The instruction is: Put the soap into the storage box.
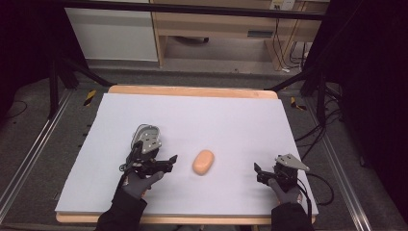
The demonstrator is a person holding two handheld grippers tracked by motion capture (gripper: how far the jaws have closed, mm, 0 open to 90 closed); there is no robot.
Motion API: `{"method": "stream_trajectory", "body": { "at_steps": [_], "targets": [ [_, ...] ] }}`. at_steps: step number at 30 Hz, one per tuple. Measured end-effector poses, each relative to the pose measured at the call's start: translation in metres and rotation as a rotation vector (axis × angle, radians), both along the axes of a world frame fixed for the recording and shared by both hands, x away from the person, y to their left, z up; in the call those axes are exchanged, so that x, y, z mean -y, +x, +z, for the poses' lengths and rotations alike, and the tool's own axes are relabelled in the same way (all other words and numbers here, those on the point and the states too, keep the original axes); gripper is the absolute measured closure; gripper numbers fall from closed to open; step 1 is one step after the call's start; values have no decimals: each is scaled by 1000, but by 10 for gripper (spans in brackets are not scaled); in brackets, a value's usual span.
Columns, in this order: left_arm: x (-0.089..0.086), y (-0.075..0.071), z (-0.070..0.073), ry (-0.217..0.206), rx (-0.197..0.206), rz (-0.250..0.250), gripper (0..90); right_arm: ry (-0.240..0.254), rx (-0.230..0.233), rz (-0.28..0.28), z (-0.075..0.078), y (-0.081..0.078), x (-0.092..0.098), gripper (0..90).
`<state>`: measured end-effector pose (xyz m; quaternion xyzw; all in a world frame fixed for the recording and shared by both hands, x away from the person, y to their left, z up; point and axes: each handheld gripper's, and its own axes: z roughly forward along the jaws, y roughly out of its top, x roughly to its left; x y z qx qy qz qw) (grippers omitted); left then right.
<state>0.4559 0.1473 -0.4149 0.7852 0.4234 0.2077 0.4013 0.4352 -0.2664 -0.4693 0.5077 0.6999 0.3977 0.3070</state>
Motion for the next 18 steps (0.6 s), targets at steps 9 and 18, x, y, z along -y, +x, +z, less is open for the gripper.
{"method": "stream_trajectory", "body": {
  "at_steps": [9, 18],
  "targets": [
    [22, 8, -4, 30, -22, -31, 249, -5, -12, -14, 0, 1, 0, 44],
    [42, 11, -8, 56, -36, -62, 269, -12, 1, -24, 0, 0, 0, 44]
  ]
}}
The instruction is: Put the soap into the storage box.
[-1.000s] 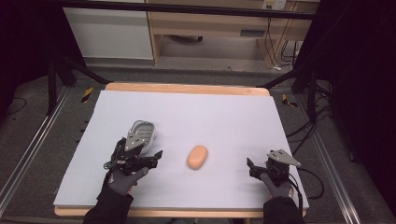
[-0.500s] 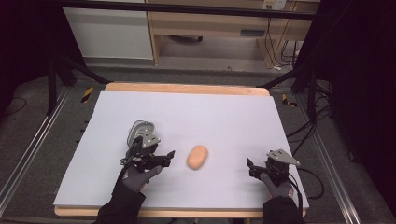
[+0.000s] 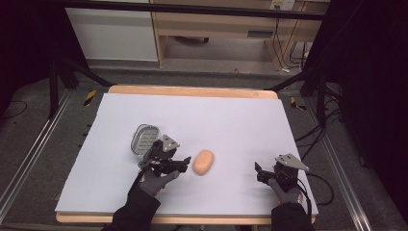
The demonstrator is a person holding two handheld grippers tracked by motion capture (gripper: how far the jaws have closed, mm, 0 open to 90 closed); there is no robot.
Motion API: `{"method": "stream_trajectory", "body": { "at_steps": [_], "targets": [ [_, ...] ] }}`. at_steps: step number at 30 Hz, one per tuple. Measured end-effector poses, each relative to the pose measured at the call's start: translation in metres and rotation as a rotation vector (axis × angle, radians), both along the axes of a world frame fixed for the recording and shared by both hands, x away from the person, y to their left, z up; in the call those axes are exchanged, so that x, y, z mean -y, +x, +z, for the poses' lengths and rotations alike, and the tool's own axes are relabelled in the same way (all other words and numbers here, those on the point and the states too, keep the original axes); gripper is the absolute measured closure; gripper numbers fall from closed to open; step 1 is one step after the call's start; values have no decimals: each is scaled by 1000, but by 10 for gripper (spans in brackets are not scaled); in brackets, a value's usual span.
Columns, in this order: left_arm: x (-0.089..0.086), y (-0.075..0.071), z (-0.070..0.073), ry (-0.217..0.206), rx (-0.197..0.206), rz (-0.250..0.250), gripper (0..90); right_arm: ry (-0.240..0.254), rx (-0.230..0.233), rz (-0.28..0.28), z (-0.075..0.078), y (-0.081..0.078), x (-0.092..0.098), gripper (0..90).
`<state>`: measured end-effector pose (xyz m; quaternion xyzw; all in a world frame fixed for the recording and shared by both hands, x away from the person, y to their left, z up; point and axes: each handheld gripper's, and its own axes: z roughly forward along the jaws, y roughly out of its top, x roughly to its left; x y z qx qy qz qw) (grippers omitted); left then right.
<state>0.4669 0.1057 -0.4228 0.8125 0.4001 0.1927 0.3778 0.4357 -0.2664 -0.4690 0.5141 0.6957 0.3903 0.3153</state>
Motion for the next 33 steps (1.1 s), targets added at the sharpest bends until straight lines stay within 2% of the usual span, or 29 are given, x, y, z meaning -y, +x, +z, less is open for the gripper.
{"method": "stream_trajectory", "body": {
  "at_steps": [20, 33],
  "targets": [
    [35, 6, -1, -2, -11, -40, 277, 14, -2, 4, 0, 0, 0, 43],
    [56, 11, -7, 28, -35, -61, 269, 21, -6, 4, -1, 1, 0, 42]
  ]
}}
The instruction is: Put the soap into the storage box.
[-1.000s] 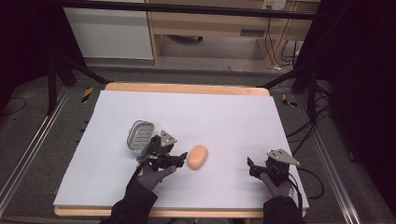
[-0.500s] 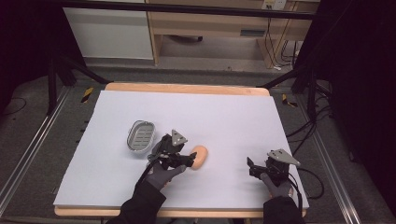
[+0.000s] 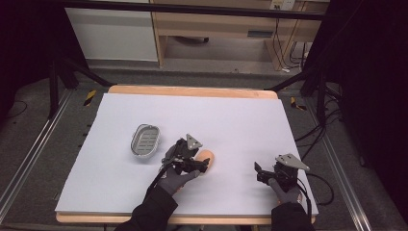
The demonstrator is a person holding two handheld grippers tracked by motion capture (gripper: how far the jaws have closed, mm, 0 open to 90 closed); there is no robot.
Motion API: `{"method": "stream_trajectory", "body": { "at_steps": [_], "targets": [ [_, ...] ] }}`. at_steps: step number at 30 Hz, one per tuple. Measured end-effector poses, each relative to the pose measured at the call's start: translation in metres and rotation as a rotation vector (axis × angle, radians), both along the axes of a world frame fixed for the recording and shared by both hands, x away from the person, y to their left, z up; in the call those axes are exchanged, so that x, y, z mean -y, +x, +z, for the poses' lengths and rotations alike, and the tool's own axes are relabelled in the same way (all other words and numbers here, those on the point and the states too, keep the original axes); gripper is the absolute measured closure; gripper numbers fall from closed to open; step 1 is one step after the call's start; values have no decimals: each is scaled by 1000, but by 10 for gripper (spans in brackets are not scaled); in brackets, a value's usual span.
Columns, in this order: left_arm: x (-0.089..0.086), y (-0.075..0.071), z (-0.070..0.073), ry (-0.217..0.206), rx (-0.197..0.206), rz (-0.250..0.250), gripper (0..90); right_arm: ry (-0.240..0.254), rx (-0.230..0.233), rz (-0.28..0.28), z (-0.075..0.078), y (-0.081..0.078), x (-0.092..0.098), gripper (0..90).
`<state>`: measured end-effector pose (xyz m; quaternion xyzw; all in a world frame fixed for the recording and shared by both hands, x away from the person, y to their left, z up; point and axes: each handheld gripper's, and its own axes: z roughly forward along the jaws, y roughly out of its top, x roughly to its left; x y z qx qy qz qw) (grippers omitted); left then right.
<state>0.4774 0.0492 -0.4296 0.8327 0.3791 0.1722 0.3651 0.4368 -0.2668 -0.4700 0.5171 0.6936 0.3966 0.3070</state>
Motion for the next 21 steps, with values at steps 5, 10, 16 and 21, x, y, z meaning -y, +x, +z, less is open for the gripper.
{"method": "stream_trajectory", "body": {
  "at_steps": [5, 10, 16, 21],
  "targets": [
    [5, 2, -3, 8, -8, -4, 265, 4, -1, 2, 0, 0, 0, 42],
    [12, 5, -8, 19, -24, -4, 262, 2, -1, 1, 0, 0, 0, 42],
    [17, 8, -13, 38, -36, -6, 261, 3, -1, 2, 0, 0, 0, 42],
    [20, 11, -19, 44, -52, 1, 258, 8, -8, 5, 0, 0, 0, 42]
  ]
}}
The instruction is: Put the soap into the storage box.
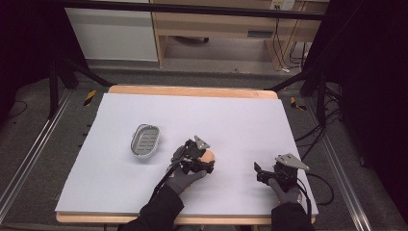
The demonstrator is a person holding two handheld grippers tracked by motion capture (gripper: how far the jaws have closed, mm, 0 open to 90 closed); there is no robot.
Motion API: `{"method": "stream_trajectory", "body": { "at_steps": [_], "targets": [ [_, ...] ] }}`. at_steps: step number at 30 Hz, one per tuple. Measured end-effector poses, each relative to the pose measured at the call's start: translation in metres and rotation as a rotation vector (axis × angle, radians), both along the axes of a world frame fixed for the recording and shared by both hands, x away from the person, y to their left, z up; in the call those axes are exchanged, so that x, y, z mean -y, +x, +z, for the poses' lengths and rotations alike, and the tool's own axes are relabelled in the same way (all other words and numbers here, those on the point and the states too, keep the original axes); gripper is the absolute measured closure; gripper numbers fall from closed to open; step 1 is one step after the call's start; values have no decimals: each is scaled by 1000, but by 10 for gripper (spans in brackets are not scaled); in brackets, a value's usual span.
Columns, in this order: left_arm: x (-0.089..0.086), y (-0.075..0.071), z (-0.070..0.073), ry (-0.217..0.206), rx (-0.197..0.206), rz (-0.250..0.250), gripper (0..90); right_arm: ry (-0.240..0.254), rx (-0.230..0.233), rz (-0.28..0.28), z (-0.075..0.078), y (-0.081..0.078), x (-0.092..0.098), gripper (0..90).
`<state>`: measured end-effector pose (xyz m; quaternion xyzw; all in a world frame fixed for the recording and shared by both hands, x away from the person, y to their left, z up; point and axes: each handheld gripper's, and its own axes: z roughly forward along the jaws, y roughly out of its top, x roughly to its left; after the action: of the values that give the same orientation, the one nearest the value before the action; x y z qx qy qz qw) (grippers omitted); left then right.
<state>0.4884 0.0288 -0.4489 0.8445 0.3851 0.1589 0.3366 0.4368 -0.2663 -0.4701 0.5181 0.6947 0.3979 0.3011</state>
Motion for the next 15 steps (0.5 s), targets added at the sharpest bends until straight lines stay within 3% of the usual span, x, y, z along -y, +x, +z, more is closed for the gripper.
{"method": "stream_trajectory", "body": {
  "at_steps": [15],
  "targets": [
    [4, 8, -13, 33, -51, 5, 267, -12, -4, 8, -1, 1, -1, 42]
  ]
}}
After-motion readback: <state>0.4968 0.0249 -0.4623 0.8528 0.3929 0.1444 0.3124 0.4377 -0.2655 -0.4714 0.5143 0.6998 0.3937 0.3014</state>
